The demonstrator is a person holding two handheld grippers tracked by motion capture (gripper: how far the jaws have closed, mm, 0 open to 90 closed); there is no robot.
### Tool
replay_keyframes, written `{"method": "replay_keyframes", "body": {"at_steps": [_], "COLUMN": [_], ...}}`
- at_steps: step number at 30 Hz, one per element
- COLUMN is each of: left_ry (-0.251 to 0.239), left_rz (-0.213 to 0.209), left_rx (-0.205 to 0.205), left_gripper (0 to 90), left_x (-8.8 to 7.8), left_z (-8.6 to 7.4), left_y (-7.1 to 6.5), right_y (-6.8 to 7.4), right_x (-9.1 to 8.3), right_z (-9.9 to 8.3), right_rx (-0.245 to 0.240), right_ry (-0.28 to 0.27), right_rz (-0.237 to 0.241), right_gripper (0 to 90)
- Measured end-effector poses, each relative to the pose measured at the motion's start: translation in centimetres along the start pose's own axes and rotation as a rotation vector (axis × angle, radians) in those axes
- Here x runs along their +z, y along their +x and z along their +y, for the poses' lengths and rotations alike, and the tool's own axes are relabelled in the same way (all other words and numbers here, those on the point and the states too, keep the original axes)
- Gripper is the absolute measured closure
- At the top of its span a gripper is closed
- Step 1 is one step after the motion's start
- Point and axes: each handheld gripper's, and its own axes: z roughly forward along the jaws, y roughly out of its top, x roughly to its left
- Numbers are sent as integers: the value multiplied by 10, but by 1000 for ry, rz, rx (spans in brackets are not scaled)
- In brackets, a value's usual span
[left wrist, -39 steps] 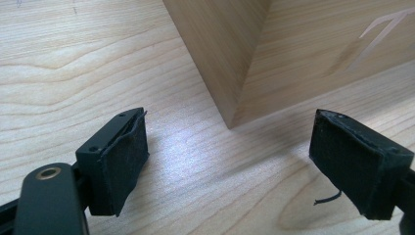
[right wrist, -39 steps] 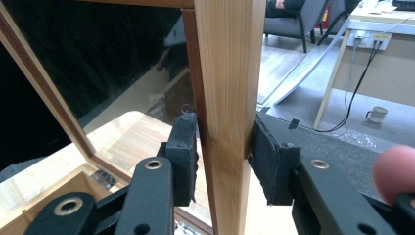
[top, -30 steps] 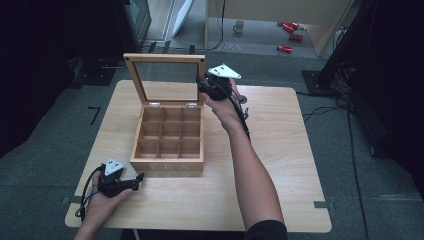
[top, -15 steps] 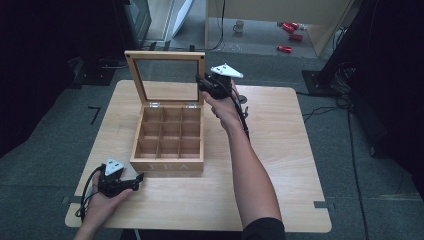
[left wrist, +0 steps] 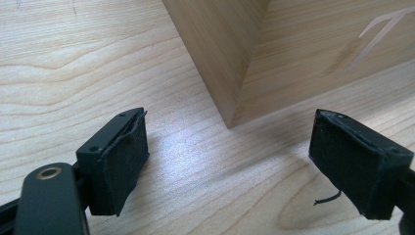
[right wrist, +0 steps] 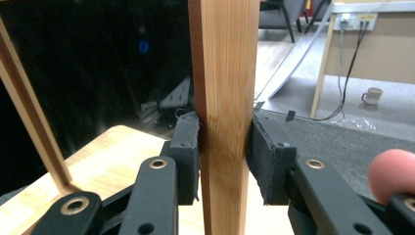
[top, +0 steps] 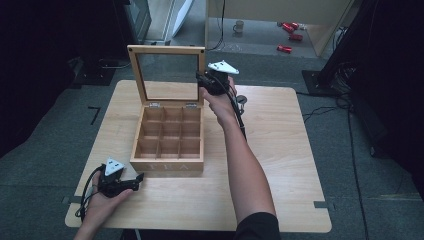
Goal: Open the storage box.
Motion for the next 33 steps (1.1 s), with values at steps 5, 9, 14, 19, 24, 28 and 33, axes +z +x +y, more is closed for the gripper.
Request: {"method": "replay_keyframes", "body": {"at_steps": [5, 9, 14, 19, 24, 28, 33], "left_ry": [0, 0, -5, 0, 0, -1, 0], "left_rz": [-2, -5, -10, -8, -8, -8, -8], "left_rx": [0, -1, -9, -2, -1, -1, -1], "left_gripper": [152, 152, 152, 152, 151, 152, 152], "left_x": [0, 0, 0, 0, 0, 0, 0], "left_z": [0, 0, 0, 0, 0, 0, 0], "left_y": [0, 1, 1, 1, 1, 1, 1], "right_y": [-2, -5, -6, -9, -8, -6, -8], "right_x": [10, 16, 25, 30, 29, 25, 10], "right_z": [2, 2, 1, -1, -1, 1, 3], "right_rx": [20, 36, 59, 83, 93, 79, 76], "right_ry": [13, 9, 3, -7, -7, 9, 13], "right_rz": [-21, -31, -50, -54, -51, -60, -63], "right_gripper": [671, 671, 670, 668, 663, 568, 485]}}
